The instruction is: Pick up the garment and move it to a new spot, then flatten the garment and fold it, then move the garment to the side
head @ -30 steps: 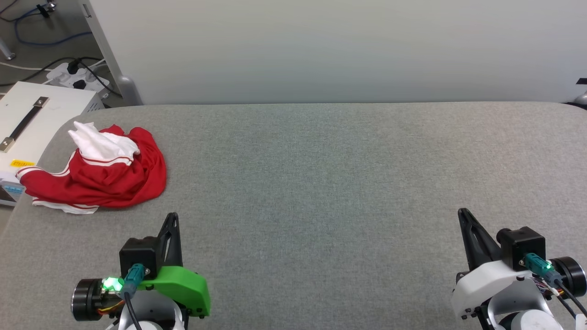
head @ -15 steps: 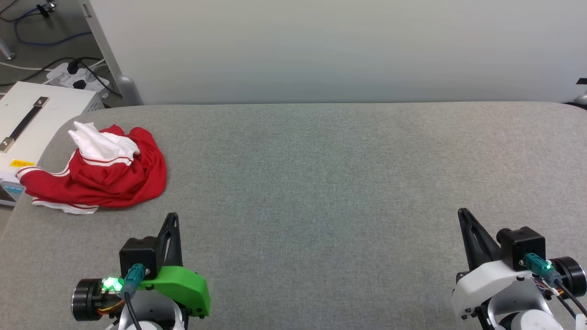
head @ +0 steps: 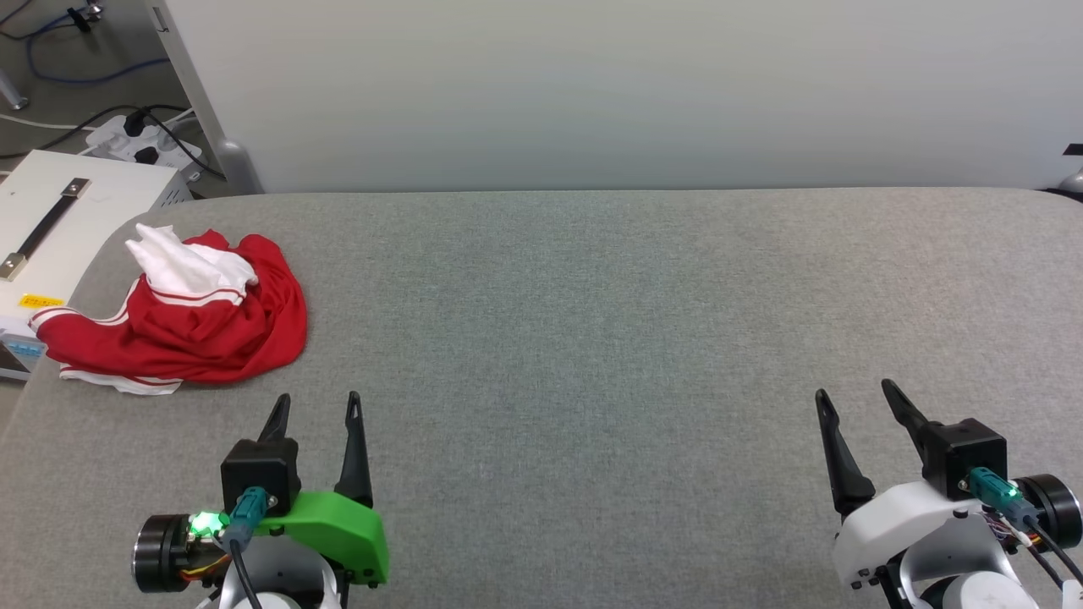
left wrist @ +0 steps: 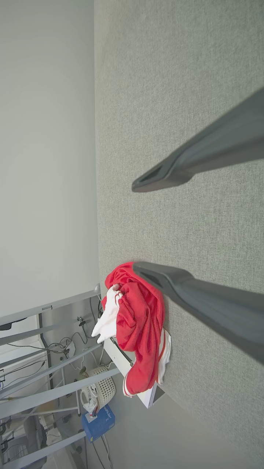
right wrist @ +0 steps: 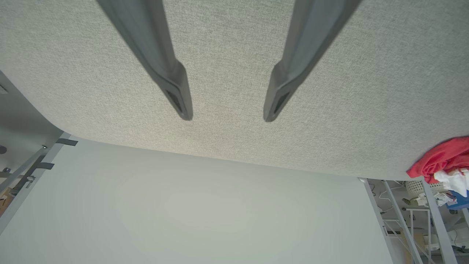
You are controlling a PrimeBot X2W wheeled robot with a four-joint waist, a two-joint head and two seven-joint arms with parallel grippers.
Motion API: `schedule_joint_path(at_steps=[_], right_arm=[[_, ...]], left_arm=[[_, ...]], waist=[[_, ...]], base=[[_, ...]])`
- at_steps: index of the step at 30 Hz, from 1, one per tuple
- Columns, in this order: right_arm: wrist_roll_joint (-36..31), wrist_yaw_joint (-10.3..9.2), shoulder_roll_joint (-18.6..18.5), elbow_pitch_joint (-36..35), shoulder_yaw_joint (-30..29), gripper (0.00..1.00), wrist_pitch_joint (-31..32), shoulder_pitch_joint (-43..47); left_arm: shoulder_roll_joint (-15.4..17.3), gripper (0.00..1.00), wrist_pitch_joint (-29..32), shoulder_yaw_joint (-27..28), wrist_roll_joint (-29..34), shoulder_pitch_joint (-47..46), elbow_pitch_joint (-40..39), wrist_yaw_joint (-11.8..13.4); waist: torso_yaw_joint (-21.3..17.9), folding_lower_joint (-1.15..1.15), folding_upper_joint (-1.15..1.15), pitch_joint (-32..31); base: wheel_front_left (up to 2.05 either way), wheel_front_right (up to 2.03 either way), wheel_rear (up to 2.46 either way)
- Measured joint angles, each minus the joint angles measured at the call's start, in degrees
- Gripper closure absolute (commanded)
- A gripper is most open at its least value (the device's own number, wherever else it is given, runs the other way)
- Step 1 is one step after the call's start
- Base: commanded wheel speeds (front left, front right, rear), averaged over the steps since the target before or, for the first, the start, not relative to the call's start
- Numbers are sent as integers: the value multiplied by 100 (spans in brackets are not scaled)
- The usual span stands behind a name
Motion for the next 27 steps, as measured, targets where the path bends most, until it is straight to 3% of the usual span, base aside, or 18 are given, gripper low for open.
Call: schedule_joint_path(at_steps=[27], right_arm=[[505,1,0,-304,-143,0,-304,1]], left_arm=[[0,0,-303,-83,-147,-1,-137,49]], waist=[[18,0,0,48]], base=[[0,0,0]])
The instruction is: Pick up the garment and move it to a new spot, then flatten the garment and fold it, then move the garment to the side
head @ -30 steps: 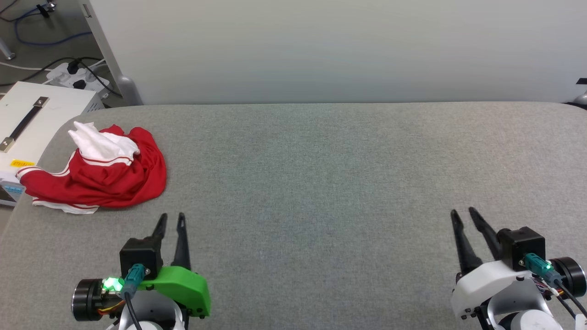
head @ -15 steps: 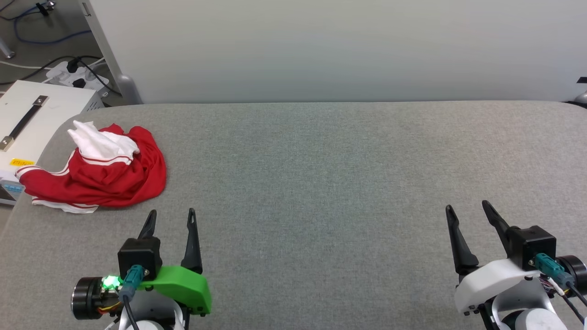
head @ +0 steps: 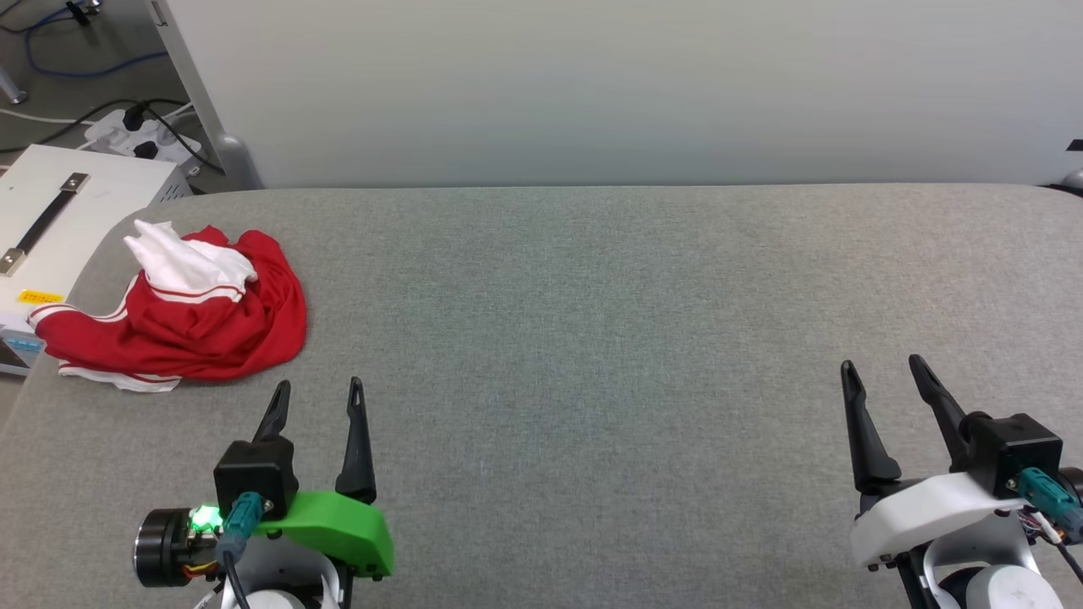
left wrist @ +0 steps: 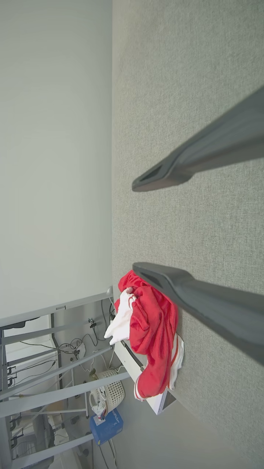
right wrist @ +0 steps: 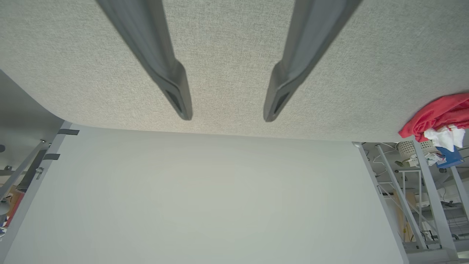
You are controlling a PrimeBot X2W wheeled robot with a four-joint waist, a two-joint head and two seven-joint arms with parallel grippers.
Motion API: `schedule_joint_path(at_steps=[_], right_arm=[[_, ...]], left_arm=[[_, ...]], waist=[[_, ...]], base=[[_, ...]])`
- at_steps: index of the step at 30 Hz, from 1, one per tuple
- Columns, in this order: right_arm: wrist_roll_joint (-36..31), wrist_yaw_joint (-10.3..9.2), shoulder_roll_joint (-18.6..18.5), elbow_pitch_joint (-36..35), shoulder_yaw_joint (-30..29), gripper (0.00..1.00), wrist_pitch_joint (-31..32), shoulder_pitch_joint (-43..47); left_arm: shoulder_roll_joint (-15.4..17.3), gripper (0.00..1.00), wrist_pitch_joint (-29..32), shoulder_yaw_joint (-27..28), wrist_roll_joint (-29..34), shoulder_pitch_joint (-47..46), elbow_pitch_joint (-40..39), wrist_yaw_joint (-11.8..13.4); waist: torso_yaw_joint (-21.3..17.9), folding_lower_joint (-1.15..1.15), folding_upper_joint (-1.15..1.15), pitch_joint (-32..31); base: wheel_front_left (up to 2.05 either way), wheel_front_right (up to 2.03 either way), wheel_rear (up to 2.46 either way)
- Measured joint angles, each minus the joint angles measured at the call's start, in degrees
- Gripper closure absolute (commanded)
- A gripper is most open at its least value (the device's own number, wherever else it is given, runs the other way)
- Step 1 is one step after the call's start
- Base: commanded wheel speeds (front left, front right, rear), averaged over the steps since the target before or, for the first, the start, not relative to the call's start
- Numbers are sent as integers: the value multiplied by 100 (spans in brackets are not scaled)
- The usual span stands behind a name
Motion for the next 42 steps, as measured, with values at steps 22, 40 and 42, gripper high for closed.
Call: schedule_joint_path(at_steps=[22,40,42], right_arm=[[260,-1,-2,-102,-38,0,-258,72],[219,0,-2,-90,16,0,-456,155],[244,0,-2,-90,9,0,-488,156]], left_arm=[[0,0,-267,-92,-147,0,-48,-1],[1,0,-476,-208,-130,8,-53,-2],[1,0,-509,-216,-131,9,-57,-2]], waist=[[0,0,0,30],[10,0,0,58],[10,0,0,65]], base=[[0,0,0],[0,0,0],[0,0,0]])
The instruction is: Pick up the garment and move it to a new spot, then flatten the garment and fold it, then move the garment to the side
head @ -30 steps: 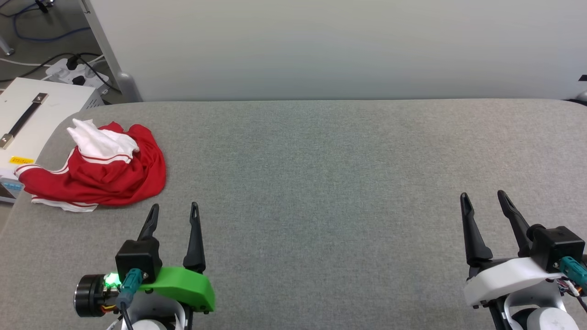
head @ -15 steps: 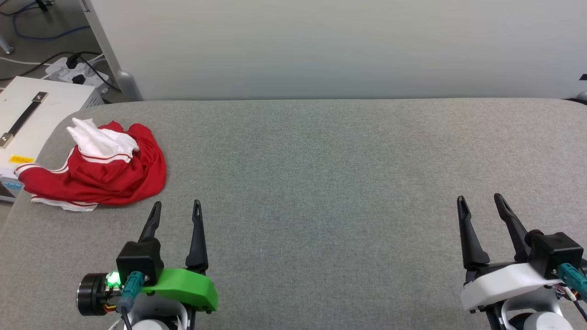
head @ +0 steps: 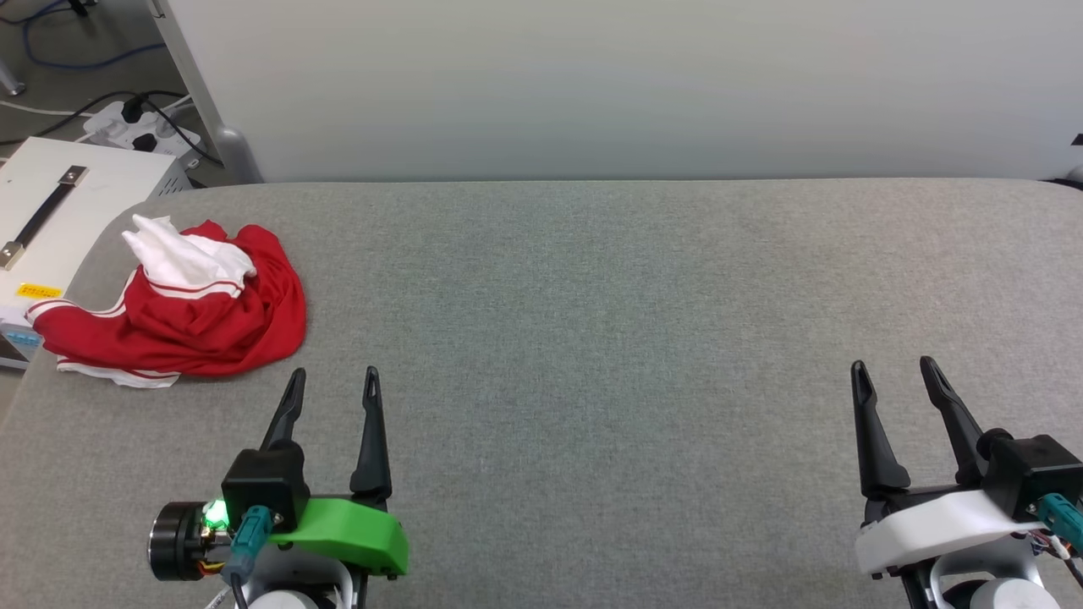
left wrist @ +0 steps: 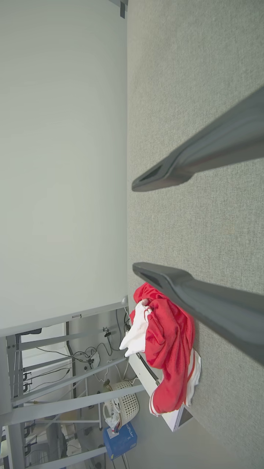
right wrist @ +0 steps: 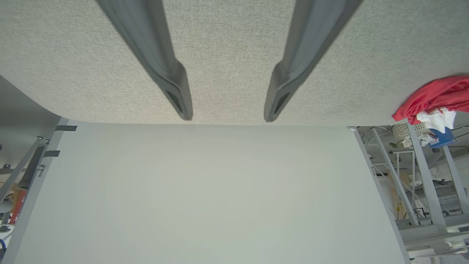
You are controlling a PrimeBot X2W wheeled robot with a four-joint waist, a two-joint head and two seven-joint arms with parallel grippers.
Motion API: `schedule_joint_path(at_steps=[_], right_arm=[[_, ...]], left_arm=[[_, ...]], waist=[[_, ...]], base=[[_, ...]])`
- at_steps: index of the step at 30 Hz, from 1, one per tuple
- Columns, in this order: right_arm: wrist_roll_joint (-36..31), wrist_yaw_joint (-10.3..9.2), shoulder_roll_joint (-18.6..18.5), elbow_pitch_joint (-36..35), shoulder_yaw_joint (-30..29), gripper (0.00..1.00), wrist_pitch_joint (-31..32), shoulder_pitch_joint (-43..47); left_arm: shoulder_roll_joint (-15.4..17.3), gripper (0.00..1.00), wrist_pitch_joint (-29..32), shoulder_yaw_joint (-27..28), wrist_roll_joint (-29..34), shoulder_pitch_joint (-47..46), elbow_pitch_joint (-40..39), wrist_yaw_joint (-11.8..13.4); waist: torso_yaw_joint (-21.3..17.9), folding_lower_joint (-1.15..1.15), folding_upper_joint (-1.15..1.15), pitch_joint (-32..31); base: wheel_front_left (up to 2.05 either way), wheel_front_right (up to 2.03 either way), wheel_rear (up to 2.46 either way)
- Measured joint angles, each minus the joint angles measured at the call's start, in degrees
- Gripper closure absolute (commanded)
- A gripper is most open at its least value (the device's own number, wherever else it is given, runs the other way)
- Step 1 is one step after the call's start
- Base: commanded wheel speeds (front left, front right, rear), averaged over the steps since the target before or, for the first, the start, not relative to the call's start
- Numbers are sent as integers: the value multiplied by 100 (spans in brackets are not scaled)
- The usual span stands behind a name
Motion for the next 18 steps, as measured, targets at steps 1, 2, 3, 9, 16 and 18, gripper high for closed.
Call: schedule_joint_path(at_steps=[1,2,3,9,16,18], right_arm=[[9,1,0,0,-4,0,-16,1],[15,1,0,0,-11,0,-18,2],[20,2,0,0,-16,0,-24,5],[81,2,-1,4,-30,0,-116,75],[113,2,-3,5,-37,0,-180,114],[113,2,-3,1,-11,0,-219,120]], left_arm=[[0,0,-7,-2,0,1,-2,0],[0,0,-18,-3,-3,2,-2,0],[0,0,-23,-4,-5,3,-2,0],[1,0,-101,-11,-40,17,1,-1],[2,0,-194,-14,-167,22,23,26],[2,0,-201,-11,-229,23,35,34]], waist=[[0,0,0,1],[0,0,0,3],[0,0,0,4],[8,0,0,21],[90,0,0,43],[155,0,0,50]], base=[[0,0,0],[0,0,0],[0,0,0],[0,0,0],[0,0,0],[0,0,0]])
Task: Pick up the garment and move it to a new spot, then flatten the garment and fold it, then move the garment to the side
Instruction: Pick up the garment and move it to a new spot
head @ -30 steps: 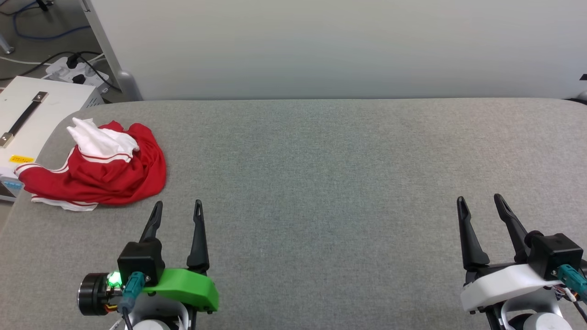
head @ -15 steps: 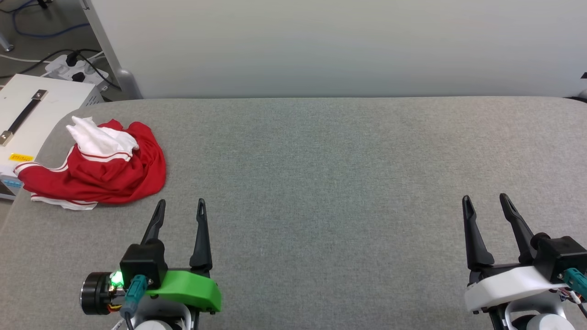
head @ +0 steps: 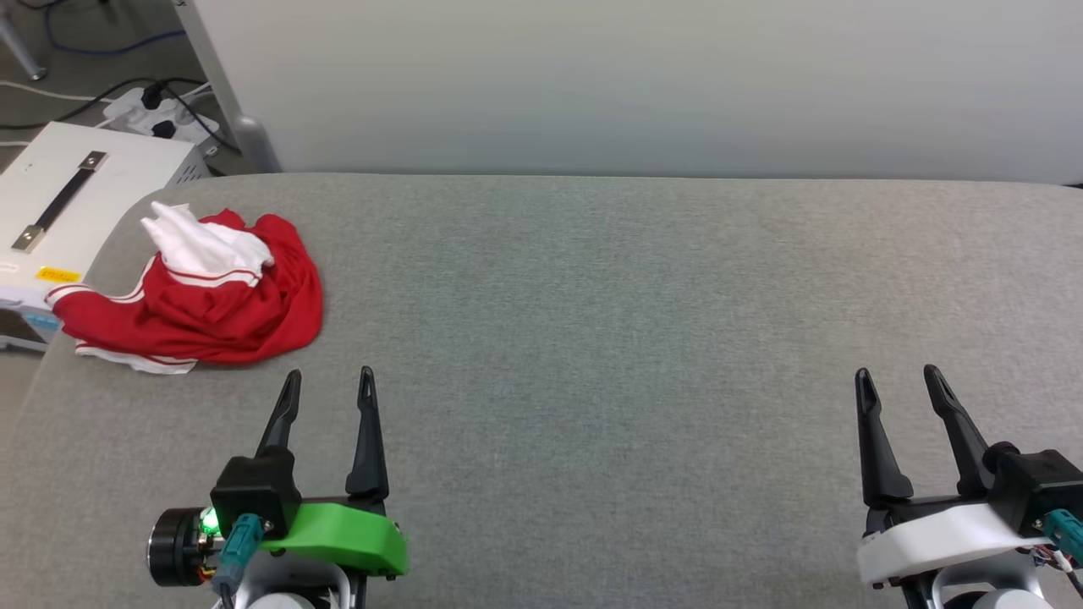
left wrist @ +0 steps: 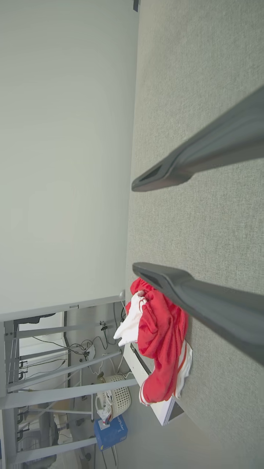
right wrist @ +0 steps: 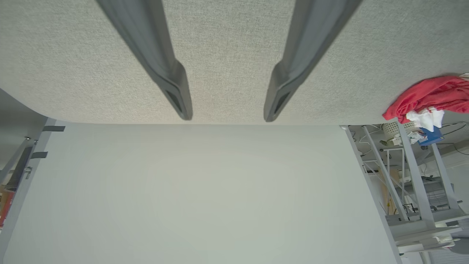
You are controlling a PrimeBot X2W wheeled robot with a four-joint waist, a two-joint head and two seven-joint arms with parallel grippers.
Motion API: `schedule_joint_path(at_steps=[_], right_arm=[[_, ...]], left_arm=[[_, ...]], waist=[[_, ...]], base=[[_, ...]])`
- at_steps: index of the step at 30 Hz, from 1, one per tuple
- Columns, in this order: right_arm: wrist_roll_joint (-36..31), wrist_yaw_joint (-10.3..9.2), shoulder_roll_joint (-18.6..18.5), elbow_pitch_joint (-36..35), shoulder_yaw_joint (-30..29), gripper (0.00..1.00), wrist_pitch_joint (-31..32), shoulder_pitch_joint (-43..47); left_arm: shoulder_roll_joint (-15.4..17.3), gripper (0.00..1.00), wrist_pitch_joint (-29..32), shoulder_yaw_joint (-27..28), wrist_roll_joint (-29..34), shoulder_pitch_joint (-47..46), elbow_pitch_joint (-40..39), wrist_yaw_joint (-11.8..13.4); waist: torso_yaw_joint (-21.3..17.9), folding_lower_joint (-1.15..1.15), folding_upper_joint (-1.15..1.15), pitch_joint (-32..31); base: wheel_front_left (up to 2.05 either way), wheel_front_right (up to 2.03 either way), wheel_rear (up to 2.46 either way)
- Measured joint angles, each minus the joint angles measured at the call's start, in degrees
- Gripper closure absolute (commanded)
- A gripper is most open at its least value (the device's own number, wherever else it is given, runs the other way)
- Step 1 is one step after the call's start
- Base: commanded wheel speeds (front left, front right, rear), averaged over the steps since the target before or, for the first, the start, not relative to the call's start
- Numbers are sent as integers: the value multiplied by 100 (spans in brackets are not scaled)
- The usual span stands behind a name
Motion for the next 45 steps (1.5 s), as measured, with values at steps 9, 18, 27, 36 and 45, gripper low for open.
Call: schedule_joint_path(at_steps=[9,18,27,36,45], right_arm=[[-25,1,0,-43,178,0,-99,4],[-73,1,-1,-69,300,0,-210,5],[-172,2,-1,-108,434,0,-304,4],[-218,3,-1,-115,511,0,-404,3],[-333,3,0,-221,508,0,-410,-31]], left_arm=[[3,0,-119,103,-157,-4,31,101],[5,0,-230,207,-396,-13,89,153],[10,0,-344,314,-590,-16,100,202],[12,0,-450,457,-777,-13,157,245],[24,0,-454,951,-1032,-539,338,-278]], waist=[[467,0,0,78],[1155,0,0,185],[1885,0,0,300],[2484,0,0,422],[2469,0,0,657]], base=[[0,0,0],[0,0,0],[0,0,0],[0,0,0],[0,0,0]])
